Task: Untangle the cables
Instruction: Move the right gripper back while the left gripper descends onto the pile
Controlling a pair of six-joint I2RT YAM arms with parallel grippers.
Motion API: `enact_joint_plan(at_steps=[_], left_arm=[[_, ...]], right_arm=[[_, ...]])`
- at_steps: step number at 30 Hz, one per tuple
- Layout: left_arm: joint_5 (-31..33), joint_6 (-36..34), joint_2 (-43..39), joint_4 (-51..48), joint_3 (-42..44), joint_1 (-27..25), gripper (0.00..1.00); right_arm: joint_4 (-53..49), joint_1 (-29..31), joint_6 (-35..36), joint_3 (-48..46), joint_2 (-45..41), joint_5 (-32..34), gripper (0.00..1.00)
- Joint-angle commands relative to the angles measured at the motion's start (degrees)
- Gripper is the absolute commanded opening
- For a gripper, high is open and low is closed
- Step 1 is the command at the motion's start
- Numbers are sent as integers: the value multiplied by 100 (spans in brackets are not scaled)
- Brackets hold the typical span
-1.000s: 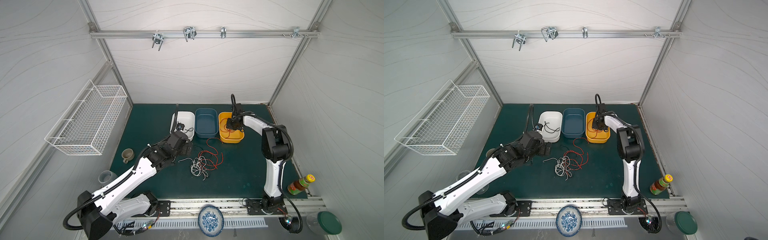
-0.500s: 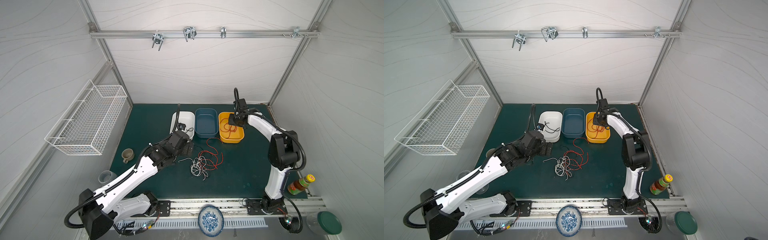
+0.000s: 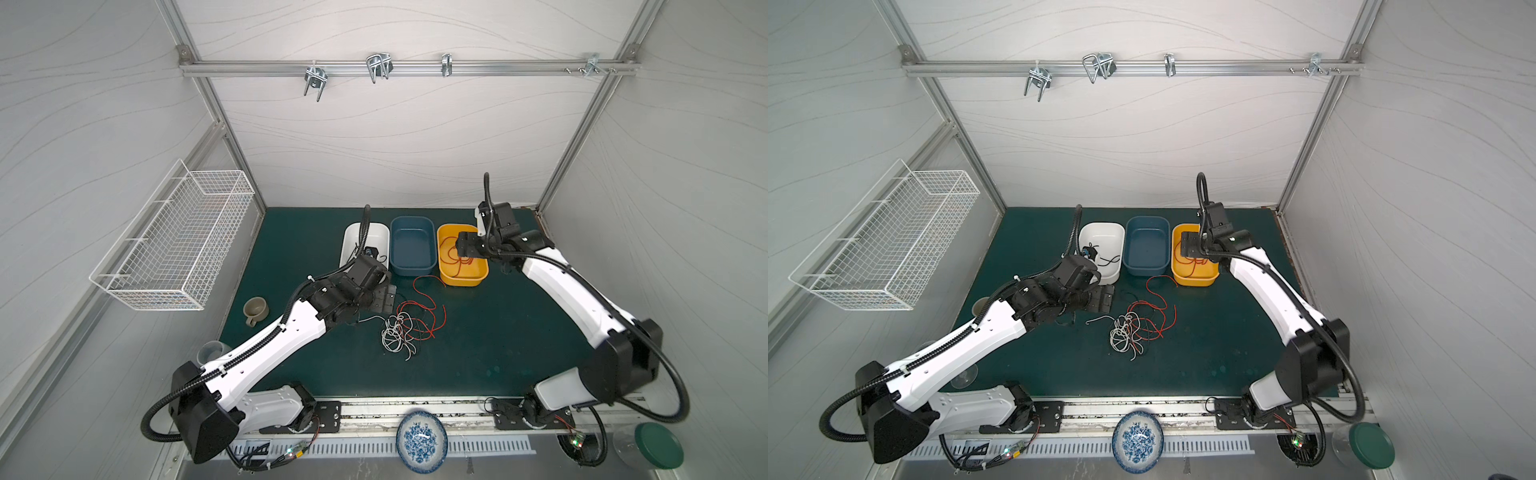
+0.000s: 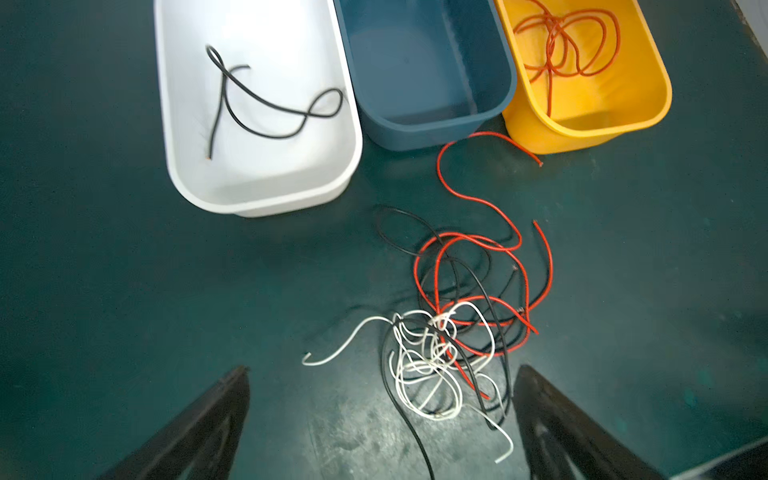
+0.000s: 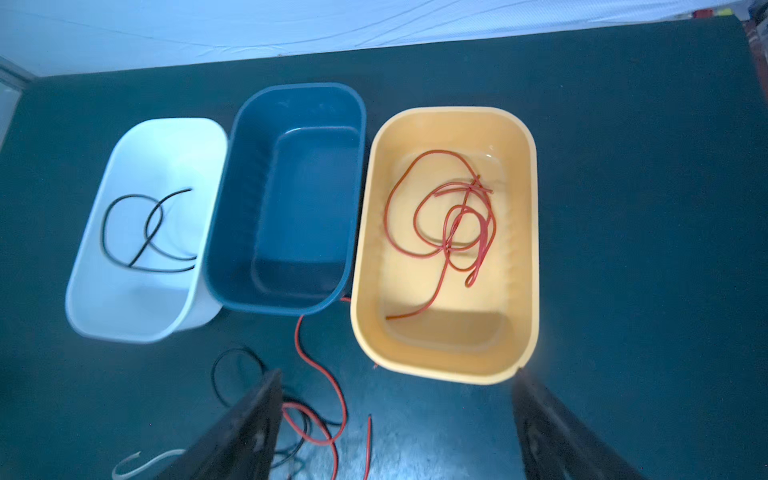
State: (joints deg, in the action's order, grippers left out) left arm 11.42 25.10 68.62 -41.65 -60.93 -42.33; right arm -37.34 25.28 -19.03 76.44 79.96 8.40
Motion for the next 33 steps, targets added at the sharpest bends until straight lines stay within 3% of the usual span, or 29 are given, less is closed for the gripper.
enact_joint_plan(at_steps=[1,12,18,27,33], left_arm=[[-573,598,112,77,146,-79,100],[-815,875,840,616,318,-361,96],[-808,822,1311,894,330,-371,87],[-948,733,1947,1160,160,-365,68],[-984,707,2219,1330,146,-367,61]], right_arm=[[-518,121,167,-365,-679,-161,99],[-1946,885,439,-1213,-3225,54,99],[-1709,909,701,-1837,-4474,249,99],[-1107,919,498,-2786,-5141,188,99],[-941,918,540,-2971,-5301,238,99]])
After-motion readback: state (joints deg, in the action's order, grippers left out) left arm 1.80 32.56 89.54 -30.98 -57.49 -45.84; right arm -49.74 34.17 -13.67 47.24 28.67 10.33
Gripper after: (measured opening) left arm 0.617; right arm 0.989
